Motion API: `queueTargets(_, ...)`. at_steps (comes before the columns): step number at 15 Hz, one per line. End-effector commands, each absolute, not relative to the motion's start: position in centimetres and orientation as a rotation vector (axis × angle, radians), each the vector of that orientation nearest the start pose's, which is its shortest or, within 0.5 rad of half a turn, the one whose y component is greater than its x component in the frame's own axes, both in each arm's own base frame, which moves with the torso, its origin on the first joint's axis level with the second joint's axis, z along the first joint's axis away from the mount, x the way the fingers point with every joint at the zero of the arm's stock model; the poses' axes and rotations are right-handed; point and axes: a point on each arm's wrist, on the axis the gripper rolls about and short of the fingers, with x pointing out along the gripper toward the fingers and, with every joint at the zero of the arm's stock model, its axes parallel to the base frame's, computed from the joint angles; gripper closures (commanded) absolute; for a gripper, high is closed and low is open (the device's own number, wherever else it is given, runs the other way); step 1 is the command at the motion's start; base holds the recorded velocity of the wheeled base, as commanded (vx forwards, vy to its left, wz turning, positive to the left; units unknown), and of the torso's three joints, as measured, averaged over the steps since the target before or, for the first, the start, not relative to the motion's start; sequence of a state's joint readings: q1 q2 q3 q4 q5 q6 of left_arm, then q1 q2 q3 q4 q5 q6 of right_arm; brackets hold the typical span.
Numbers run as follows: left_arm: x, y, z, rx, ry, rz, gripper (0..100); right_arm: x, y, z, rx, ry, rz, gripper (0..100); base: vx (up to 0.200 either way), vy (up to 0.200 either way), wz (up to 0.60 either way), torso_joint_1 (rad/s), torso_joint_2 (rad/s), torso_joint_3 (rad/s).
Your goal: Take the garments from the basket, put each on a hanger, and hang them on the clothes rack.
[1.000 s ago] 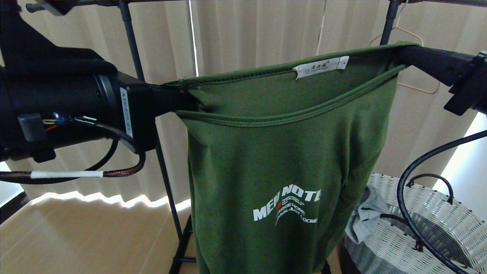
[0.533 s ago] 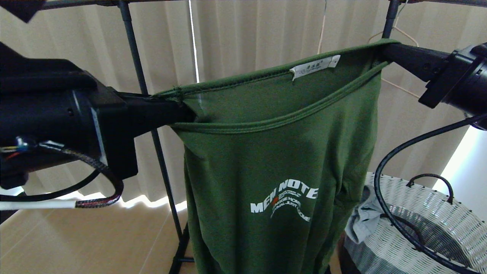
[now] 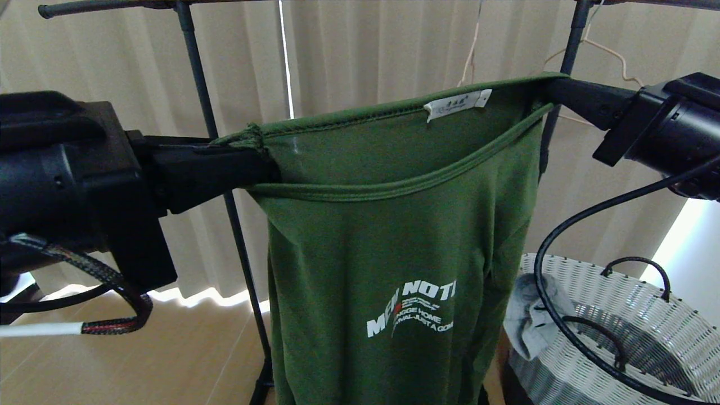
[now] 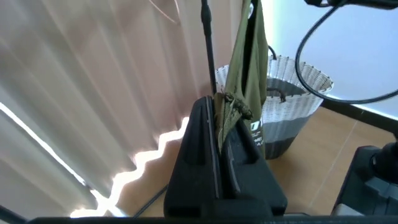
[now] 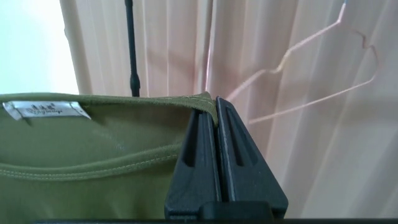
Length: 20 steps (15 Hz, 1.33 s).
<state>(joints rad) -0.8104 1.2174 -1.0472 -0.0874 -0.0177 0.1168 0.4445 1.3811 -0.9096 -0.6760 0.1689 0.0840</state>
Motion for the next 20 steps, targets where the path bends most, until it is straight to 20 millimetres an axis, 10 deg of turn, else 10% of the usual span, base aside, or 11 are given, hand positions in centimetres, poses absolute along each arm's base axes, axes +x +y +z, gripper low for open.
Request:
queueTargets(1,13.2,-13.8,31.7,0.146,0.040,-0.821,100,19.8,9.8,30.8,0.110,-0.189,0.618,100,0.000,0.000,0.00,0.000,0.00,0.000)
queueTargets(14,24.9,-16.9,31.8,0.163,-0.030,-0.403,100,10.7,6.6,29.9,0.088,-0.038,0.700,100,0.000,0.000,0.00,0.000,0.00,0.000)
queueTargets(20,24.6,-16.6,31.8,0.161,-0.028,-0.401,100,11.8,6.8,29.4,0.040,-0.014,0.668,100,0.000,0.000,0.00,0.000,0.00,0.000)
